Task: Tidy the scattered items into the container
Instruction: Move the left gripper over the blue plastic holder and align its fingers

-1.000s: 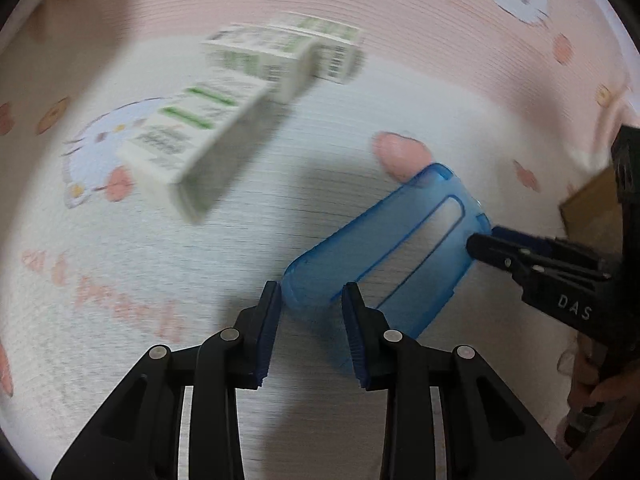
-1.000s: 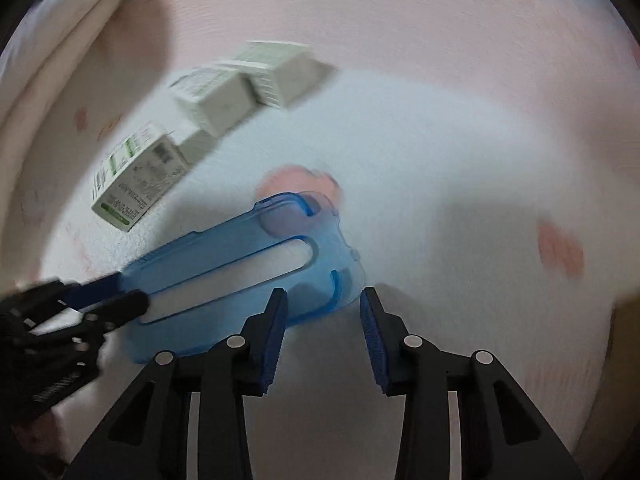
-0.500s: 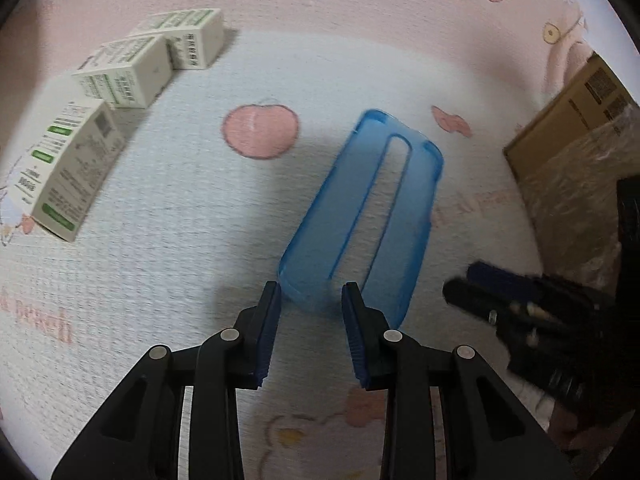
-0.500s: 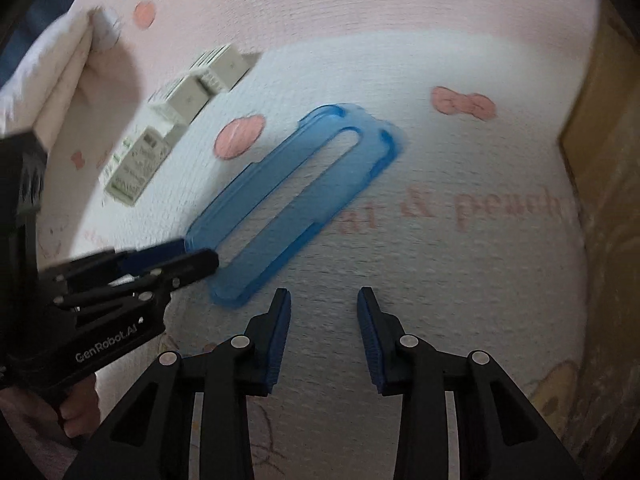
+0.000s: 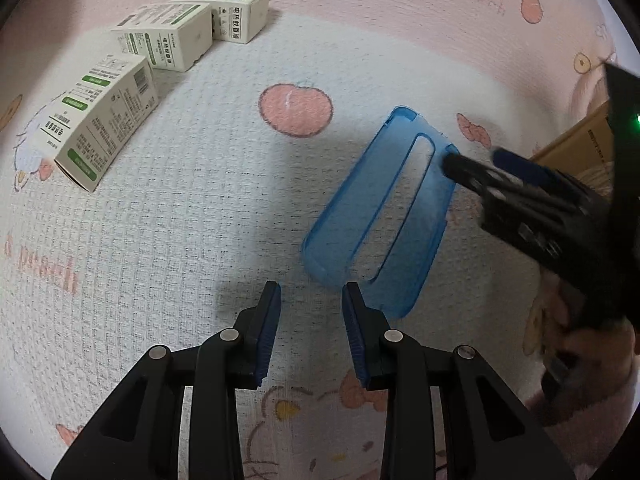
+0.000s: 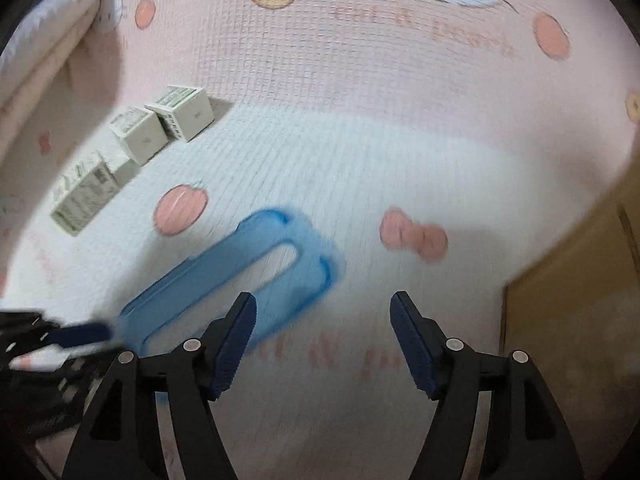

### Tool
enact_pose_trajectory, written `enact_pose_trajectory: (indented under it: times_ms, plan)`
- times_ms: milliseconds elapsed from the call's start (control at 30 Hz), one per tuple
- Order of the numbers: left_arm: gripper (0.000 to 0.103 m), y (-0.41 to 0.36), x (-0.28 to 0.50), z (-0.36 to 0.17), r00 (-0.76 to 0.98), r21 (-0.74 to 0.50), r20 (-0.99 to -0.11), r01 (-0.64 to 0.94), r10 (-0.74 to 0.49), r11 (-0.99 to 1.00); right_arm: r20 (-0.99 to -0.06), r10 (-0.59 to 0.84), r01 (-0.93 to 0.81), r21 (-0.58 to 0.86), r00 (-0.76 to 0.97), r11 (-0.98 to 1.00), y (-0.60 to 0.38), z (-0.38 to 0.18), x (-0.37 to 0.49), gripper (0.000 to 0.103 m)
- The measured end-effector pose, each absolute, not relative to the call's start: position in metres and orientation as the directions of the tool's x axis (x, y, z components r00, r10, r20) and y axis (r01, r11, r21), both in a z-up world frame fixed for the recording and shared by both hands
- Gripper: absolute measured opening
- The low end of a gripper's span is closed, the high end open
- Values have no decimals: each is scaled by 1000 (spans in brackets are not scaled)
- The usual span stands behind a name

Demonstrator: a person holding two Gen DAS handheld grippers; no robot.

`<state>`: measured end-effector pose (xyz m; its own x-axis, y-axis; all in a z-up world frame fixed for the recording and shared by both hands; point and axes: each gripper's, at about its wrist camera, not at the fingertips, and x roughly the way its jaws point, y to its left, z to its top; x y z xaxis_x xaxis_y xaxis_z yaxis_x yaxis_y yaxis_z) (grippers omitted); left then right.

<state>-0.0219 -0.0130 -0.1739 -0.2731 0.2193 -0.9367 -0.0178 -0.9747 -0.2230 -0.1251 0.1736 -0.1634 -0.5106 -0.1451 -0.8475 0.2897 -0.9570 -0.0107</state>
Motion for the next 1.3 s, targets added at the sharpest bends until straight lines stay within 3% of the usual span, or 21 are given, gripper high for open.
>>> enact_pose_trajectory:
  times_ms: [233, 300, 367, 567, 700, 967, 1233, 1300]
  plan:
    - [34, 7, -36, -183, -277, -234, -934, -4, 226, -972, -865, -130, 300, -25, -485, -953, 162, -186, -137, 65]
    - [25, 8, -39, -184, -282, -229, -934, -7, 221, -973, -864, -154, 270, 22, -479, -963, 168, -186, -133, 57]
    - [22, 9, -43, -186, -277, -232, -934, -8, 225, -973, -865, -146, 253, 23, -479, -967, 171, -186, -127, 53]
    - [18, 2, -57, -186, -253, -241, -937, -31, 241, -970, -885, -142, 167, 74, -443, -983, 183, -186, -106, 53]
    - [19, 0, -55, -183, -257, -235, -934, -79, 248, -969, -900, -185, 148, 137, -394, -979, 198, -184, -85, 41]
    - [19, 12, -69, -175, -248, -204, -939, -158, 239, -966, -906, -195, 177, 136, -376, -975, 200, -184, -57, 41]
    - [20, 12, -75, -168, -227, -157, -948, -272, 222, -950, -864, -354, -1, 379, -359, -925, 229, -186, -65, 41]
    - [20, 12, -74, -169, -233, -150, -948, -278, 218, -949, -855, -373, -17, 405, -360, -914, 229, -186, -67, 49]
